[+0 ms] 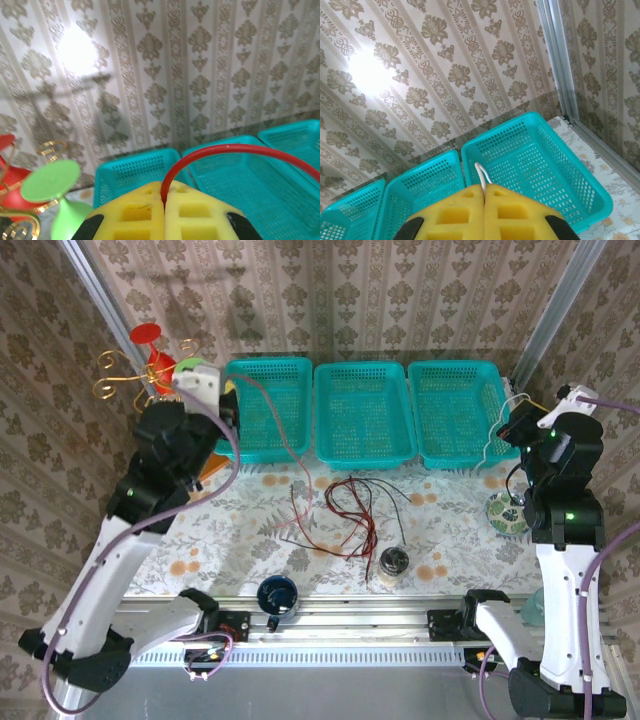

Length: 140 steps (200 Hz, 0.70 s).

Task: Untangle the cables

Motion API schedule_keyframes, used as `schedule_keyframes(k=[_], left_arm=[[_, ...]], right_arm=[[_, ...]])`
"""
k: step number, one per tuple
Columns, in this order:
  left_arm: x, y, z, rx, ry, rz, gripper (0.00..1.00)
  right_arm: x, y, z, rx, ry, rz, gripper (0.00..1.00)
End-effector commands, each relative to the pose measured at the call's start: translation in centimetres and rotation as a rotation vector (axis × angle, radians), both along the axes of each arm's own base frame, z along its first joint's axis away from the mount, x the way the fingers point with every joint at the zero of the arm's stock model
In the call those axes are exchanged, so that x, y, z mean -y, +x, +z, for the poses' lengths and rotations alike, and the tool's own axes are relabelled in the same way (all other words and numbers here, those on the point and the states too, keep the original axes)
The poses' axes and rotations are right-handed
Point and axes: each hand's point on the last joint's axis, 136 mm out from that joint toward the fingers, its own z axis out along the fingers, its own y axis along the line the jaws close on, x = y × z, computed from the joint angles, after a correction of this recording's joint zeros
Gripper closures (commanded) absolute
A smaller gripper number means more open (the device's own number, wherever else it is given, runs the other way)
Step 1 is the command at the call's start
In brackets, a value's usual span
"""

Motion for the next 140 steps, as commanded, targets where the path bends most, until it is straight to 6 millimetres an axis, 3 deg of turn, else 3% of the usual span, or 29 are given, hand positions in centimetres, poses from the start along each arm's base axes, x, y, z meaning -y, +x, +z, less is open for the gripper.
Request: schedule_keyframes(k=[1,75,98,119,140], left_arm=[[-1.6,1.0,3.8,0.097,0.057,0.127,1.0],[0.3,3.8,11.9,0.306,0.107,0.174,1.0],[-0.4,4.6,14.4,0.378,0.197,0.257,1.0],[-0.2,6.2,14.8,0.406,0.288,0.293,1.0],[0.3,8.9,12.4,0.352,0.363,0.293,1.0]], right_arm=[[-0.5,-0.4,1.7,0.037,0.019,0.027,1.0],[-0.3,0.0,1.9,0.031,0.012,0.017,1.0],[-0.3,0.3,2.1,0.029,0.014,0.021,1.0],[-0.5,0.6,2.3,0.03,0.019,0.029,1.0],[-0.6,0.7,2.6,0.033,0.024,0.039,1.0]])
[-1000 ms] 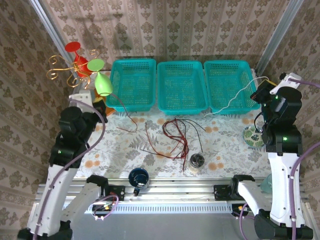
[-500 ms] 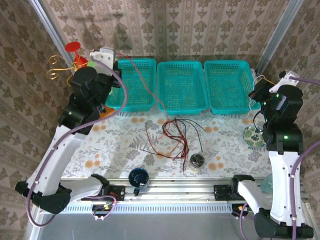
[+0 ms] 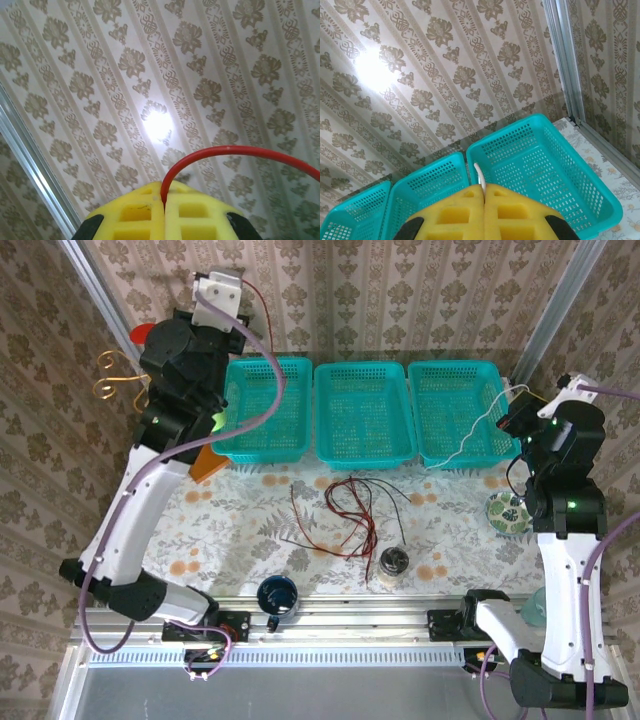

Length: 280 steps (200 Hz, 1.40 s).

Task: Untangle the cables

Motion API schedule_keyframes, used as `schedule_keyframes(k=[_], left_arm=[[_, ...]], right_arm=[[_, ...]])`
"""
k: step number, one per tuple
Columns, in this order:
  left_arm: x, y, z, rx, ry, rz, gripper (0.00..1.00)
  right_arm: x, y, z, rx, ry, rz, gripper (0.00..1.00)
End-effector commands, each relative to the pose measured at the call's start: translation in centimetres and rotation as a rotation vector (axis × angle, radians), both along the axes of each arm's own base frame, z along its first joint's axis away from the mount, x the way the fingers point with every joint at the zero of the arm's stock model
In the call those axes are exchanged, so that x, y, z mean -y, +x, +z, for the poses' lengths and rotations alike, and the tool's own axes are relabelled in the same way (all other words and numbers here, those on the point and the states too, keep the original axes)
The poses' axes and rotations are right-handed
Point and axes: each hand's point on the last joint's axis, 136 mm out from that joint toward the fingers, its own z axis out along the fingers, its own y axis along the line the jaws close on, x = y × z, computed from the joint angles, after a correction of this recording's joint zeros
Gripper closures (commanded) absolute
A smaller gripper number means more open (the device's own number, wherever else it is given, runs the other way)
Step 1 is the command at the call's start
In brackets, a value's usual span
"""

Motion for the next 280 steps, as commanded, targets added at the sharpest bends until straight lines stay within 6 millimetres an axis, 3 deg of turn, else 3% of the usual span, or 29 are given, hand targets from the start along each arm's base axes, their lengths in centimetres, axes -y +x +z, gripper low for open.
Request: schedule_keyframes(k=[1,40,59,74,106,161,200,241,280], left_arm=[[-0.5,2.2,-0.9,-0.008,0.111,0.077,1.0],[-1.2,7.6,-8.6,-0.136,0.205,0.153,1.0],[-1.7,8.8,-10.4,-0.177,0.204,0.166,1.0],[-2.1,9.2,-10.6,-0.184,0.196,0.166,1.0],[-1.6,9.2,-9.0,-0.161,0.179,0.14,1.0],[-1.7,9.2,-2.9,-0.005,0.258,0.193,1.0],[-1.7,9.5,-0.9,0.056,0.283,0.22,1.0],[-3.2,9.1,1.7,0.107,0.257,0.248,1.0],[-4.1,8.7,2.6,0.126,0.254,0.256,1.0]], right_arm=[[-0.5,-0.4,1.5,0.032,0.019,0.025,1.0],[-0.8,-0.6,1.5,0.023,0.013,0.04,1.0],[-0.9,-0.8,1.8,0.021,-0.001,0.048,1.0],[-0.9,-0.8,2.0,0.02,-0.009,0.048,1.0],[-0.9,-0.7,2.0,0.023,0.002,0.05,1.0],[-1.0,-0.4,2.3,0.027,0.02,0.055,1.0],[-0.9,-0.2,3.1,0.036,0.011,0.053,1.0],[-1.0,-0.2,3.1,0.019,0.006,0.056,1.0],[-1.1,0.0,3.5,0.029,0.027,0.061,1.0]])
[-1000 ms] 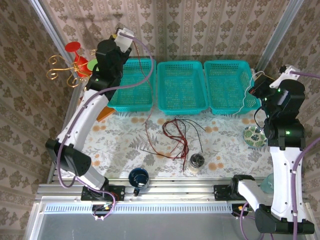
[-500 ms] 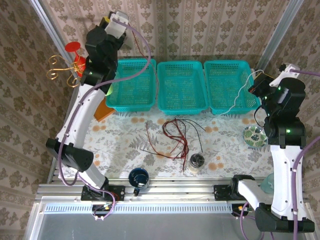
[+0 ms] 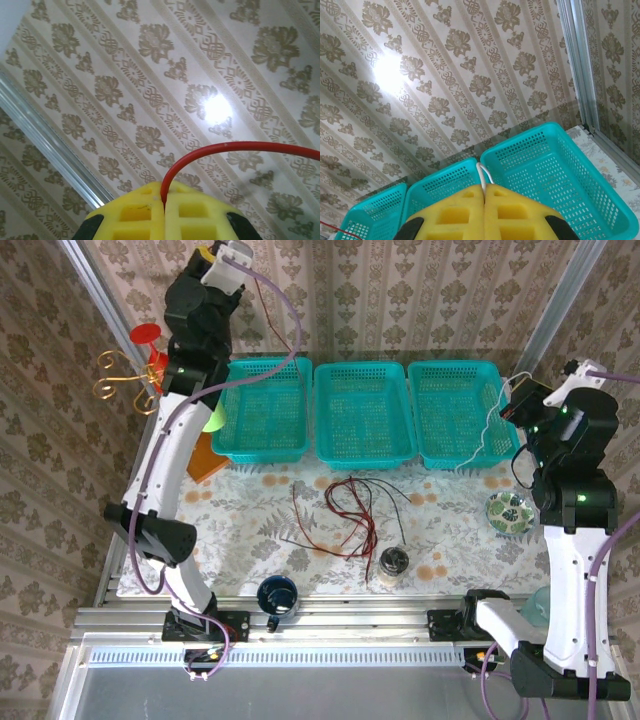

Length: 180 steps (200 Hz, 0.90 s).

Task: Untangle the cables

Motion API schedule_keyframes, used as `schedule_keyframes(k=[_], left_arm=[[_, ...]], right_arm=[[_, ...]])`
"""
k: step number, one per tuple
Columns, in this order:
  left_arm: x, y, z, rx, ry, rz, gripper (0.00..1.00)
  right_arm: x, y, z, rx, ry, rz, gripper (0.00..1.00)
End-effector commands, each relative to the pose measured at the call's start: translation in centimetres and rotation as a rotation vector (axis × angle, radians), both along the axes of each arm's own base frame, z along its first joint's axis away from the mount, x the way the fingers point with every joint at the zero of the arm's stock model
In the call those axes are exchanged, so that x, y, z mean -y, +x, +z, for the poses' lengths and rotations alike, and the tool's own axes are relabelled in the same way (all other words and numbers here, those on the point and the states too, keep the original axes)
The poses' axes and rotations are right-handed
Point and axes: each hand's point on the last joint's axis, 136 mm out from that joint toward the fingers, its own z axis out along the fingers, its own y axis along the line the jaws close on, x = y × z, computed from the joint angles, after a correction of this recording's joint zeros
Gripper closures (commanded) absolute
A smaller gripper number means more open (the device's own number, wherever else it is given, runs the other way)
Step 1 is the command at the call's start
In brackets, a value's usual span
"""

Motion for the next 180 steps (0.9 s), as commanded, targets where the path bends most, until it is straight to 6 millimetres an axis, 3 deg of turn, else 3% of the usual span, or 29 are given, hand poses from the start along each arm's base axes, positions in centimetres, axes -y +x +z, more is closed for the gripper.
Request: schedule_keyframes(k=[1,28,51,67,115,141,180], left_arm=[[-1.1,-1.9,3.2,0.078,-0.004,0.002,1.0],[-1.8,-2.2,3.7,0.083,-0.026,-0.009,1.0],[-2.0,-1.5,1.8,0.019,-0.018,0.001,1.0],[-1.8,-0.3,-1.6,-0.065,0.006,0.025,1.0],[0.1,2.1,-15.5,-0.345,0.118,0.061,1.0],[2.5,2.2,-20.6,-0.455,0.168,0.028,1.0],[2.7,2.9,-28.1,-0.653,0.157,0.048,1.0]], right_arm=[[-0.4,-0.1,0.8,0.009,0.022,0.022,1.0],[-0.6,0.0,1.1,0.016,0.034,0.029,1.0],[-0.7,0.0,1.2,0.018,0.04,0.033,1.0],[-0.8,-0.2,1.1,0.018,0.043,0.037,1.0],[-0.9,-0.4,1.0,0.018,0.042,0.041,1.0],[-0.9,-0.5,1.3,0.022,0.039,0.043,1.0],[-1.1,-0.5,1.2,0.022,0.043,0.051,1.0]])
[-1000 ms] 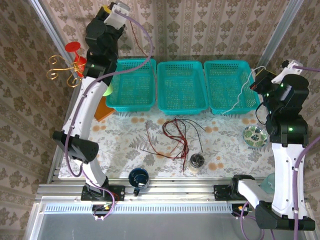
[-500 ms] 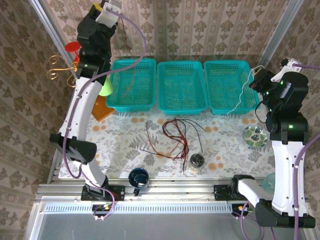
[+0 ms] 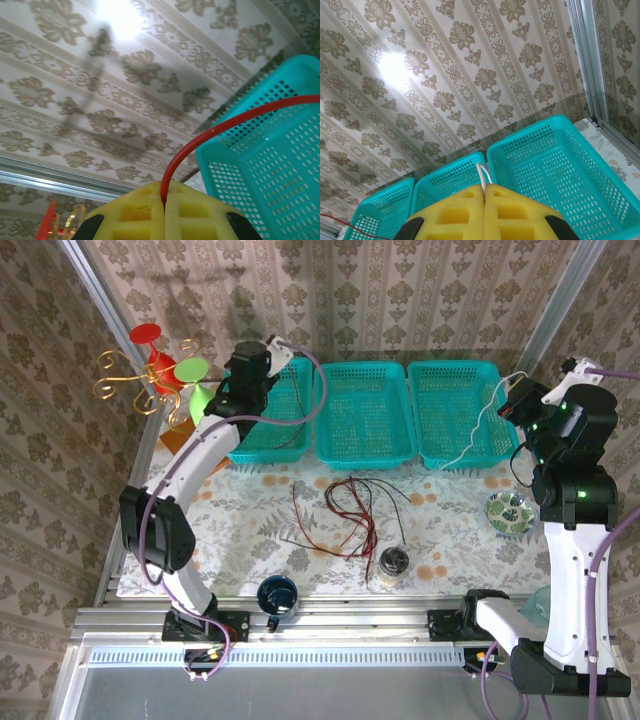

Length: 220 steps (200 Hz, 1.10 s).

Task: Untangle the cables

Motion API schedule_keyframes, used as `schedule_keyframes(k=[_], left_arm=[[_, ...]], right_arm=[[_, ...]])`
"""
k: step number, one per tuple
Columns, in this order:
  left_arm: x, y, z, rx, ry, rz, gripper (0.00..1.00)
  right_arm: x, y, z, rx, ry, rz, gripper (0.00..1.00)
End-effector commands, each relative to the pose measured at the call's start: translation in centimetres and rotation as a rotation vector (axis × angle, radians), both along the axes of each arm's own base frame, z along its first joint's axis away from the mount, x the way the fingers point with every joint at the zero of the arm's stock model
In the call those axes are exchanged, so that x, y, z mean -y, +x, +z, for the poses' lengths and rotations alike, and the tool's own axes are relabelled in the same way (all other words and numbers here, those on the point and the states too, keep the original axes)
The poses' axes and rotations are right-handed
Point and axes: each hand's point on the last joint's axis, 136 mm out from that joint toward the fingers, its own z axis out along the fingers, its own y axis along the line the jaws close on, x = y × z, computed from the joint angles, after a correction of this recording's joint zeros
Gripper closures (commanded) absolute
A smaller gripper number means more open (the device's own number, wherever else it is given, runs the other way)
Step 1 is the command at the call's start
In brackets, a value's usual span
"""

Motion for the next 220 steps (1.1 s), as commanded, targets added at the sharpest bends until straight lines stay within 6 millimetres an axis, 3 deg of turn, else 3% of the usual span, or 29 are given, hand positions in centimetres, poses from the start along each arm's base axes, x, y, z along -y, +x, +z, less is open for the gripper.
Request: schedule_keyframes(k=[1,40,44,68,115,118,124,144,190,220], left_arm=[[-1.1,0.0,-3.1,-0.086,-0.041,0.07,1.0],[-0.4,-0.1,-9.6,-0.3,-0.056,0.09,1.0],[1.1,-0.5,-10.3,-0.324,-0.052,0.063,1.0],[1.8,-0.8,-14.4,-0.483,-0.051,0.078,1.0],[2.7,-0.8,-20.8,-0.708,-0.087,0.102,1.0],[2.8,-0.7,-21.0,-0.719,-0.091,0.108,1.0],[1.1,0.0,-21.6,-0.742,-0.102,0.159,1.0],[-0.3,0.3,-22.8,-0.789,-0.129,0.233,1.0],[-4.0,1.1,-22.6,-0.731,-0.098,0.36,1.0],[-4.6,1.1,-23.6,-0.792,-0.138,0.381,1.0]], right_arm=[[-0.6,-0.9,1.4,0.036,0.011,0.024,1.0],[-0.6,-1.2,1.6,0.036,0.002,0.027,1.0],[-0.7,-1.2,1.6,0.036,0.004,0.028,1.0],[-0.8,-1.2,2.0,0.046,0.015,0.033,1.0],[-1.1,-1.2,2.8,0.069,0.039,0.047,1.0],[-1.1,-1.2,2.8,0.07,0.039,0.046,1.0],[-1.1,-1.2,2.9,0.07,0.04,0.047,1.0],[-1.2,-1.3,3.1,0.073,0.04,0.049,1.0],[-1.3,-1.1,2.7,0.064,0.042,0.053,1.0],[-1.5,-0.9,2.6,0.064,0.048,0.061,1.0]])
